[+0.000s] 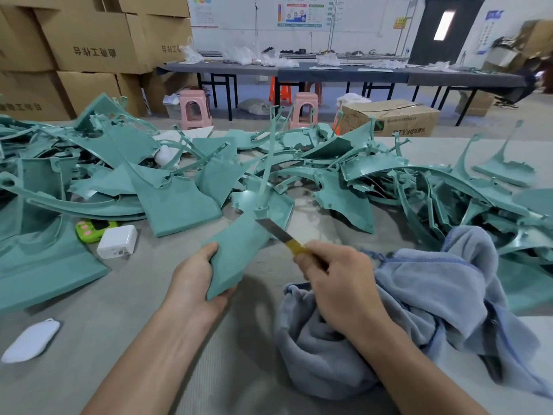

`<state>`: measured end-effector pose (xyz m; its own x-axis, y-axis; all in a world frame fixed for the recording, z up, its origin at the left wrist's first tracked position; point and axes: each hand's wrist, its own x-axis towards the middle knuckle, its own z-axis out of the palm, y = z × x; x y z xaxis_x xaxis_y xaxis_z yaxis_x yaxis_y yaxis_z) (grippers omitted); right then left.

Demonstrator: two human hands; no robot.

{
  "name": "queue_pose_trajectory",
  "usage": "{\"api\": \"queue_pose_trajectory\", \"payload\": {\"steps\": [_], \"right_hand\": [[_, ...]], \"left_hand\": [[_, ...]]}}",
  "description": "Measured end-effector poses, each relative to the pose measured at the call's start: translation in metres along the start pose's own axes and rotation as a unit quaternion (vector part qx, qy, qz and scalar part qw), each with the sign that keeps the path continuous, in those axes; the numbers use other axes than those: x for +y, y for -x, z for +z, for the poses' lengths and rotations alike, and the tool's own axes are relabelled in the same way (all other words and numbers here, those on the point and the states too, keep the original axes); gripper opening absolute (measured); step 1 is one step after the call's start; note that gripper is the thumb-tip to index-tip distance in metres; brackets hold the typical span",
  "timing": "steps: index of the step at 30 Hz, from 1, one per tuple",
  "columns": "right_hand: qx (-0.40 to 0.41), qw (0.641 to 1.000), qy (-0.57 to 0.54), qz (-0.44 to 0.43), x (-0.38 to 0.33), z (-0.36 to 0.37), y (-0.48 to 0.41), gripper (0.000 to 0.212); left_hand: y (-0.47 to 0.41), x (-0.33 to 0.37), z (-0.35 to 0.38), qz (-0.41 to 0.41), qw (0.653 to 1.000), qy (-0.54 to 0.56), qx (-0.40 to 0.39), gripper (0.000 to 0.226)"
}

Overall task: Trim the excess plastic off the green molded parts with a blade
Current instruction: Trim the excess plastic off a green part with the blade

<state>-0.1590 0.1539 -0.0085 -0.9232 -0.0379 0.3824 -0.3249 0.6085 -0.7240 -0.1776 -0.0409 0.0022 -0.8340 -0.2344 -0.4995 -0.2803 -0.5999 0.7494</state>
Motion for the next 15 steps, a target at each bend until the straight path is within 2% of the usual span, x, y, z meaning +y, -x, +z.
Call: {"api": "queue_pose_trajectory", "payload": {"steps": [2,4,6,8,10,12,15], "right_hand": [[-0.065,0.997,-0.035,-0.026,-0.005,-0.001,0.003,0.019],[-0.119,0.990,0.008,-0.069,-0.010,0.004,0.008,0.018],[-0.061,0.997,0.037,-0.037,-0.006,0.007,0.004,0.024],[0.015,1.000,0.010,0.025,-0.002,0.002,-0.002,0.029],[0.021,0.989,-0.124,0.081,0.001,-0.003,-0.005,0.028],[-0.038,0.959,-0.253,0.121,-0.002,-0.003,-0.008,0.026],[-0.120,0.905,-0.371,0.168,-0.007,0.000,-0.009,0.028]], "left_hand": [[-0.001,0.001,-0.001,0.009,1.000,0.002,0.005,0.014],[-0.001,-0.002,-0.001,0.014,1.000,-0.017,0.009,0.015],[0.000,-0.003,0.000,0.017,0.999,-0.028,0.016,0.015],[0.000,-0.002,0.000,0.023,0.999,-0.013,0.018,0.014],[0.001,-0.001,0.000,0.046,0.999,-0.001,0.021,0.014],[0.003,-0.002,0.002,0.068,0.998,0.004,0.014,0.014],[0.008,-0.007,0.006,0.058,0.997,-0.028,-0.052,0.015]]}}
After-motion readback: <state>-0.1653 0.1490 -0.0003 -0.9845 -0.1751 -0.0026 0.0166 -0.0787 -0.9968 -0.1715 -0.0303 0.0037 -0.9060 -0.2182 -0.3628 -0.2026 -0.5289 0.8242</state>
